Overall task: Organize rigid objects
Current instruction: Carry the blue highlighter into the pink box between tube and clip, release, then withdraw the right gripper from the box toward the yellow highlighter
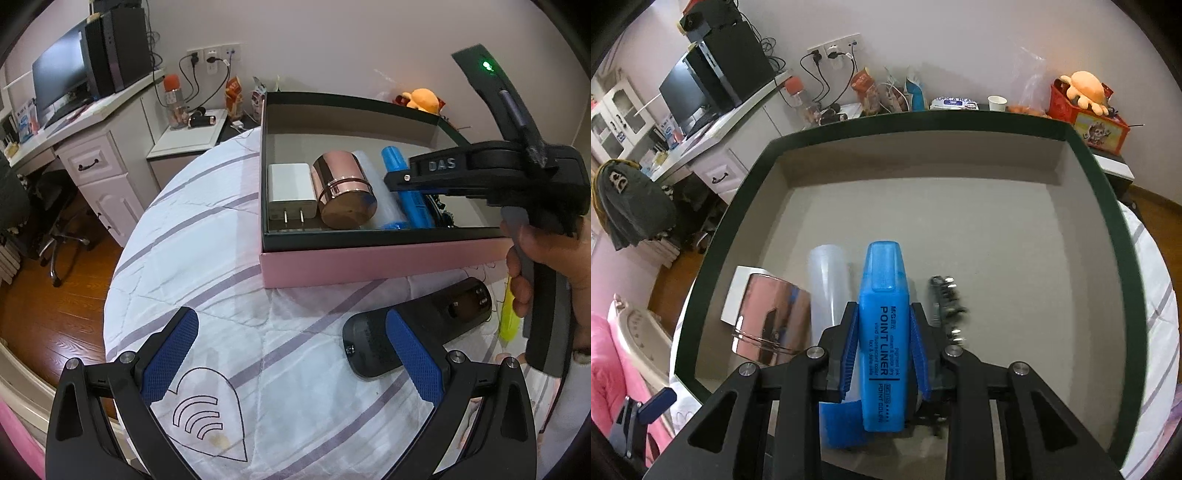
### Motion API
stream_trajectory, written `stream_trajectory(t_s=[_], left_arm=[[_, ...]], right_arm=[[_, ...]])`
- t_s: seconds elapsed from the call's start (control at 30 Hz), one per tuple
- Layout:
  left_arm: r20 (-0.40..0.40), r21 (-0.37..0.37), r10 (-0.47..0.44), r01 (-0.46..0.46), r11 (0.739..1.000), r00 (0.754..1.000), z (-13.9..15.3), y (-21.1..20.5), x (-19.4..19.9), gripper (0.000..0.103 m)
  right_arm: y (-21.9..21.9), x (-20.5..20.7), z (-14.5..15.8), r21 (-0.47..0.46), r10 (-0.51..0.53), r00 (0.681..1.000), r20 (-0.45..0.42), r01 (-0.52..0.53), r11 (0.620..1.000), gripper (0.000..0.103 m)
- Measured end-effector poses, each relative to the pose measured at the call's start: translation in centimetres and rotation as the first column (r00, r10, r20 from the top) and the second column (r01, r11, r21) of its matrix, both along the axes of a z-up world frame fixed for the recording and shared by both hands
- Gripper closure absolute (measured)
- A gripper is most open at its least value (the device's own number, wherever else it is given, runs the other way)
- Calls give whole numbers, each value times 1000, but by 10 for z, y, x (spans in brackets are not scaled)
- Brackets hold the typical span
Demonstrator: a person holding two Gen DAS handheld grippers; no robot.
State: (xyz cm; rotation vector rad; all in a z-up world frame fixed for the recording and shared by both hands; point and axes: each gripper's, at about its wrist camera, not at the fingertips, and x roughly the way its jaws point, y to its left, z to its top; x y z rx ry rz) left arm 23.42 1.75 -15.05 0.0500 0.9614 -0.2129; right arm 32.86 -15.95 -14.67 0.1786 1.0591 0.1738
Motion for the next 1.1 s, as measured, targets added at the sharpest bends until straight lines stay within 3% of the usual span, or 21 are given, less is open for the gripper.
stream_trajectory(t_s=[0.3, 0.37, 0.43, 0.83, 0.93, 1.0, 1.1], left_arm=[[1, 7, -8, 7, 1000, 1000, 2, -3, -2, 0], [2, 5, -14, 14, 1000, 1000, 2, -4, -4, 0], [5, 11, -12, 12, 1000, 1000, 3, -6, -5, 0], [8, 40, -1, 1, 999, 1000, 11, -11, -15, 0], [13, 41, -5, 4, 999, 1000, 14, -14, -17, 0], [17, 46, -1, 1, 999, 1000, 17, -16, -20, 1], [28, 43, -1, 0, 999, 1000, 24, -17, -25, 0]], right_arm=[[-2, 0, -2, 8, -31, 999, -39, 32, 999, 73], [-5, -6, 4, 8, -31, 999, -31, 31, 999, 52], [-5, -12, 10, -1, -17, 1000, -15, 17, 1000, 44], [-1, -16, -8, 151, 54, 996, -70, -43, 988, 44], [-4, -24, 1, 70, 32, 999, -39, -29, 997, 44], [-12, -33, 16, 101, 39, 999, 3, -39, 994, 44], [-23, -54, 42, 68, 37, 996, 76, -42, 997, 43]])
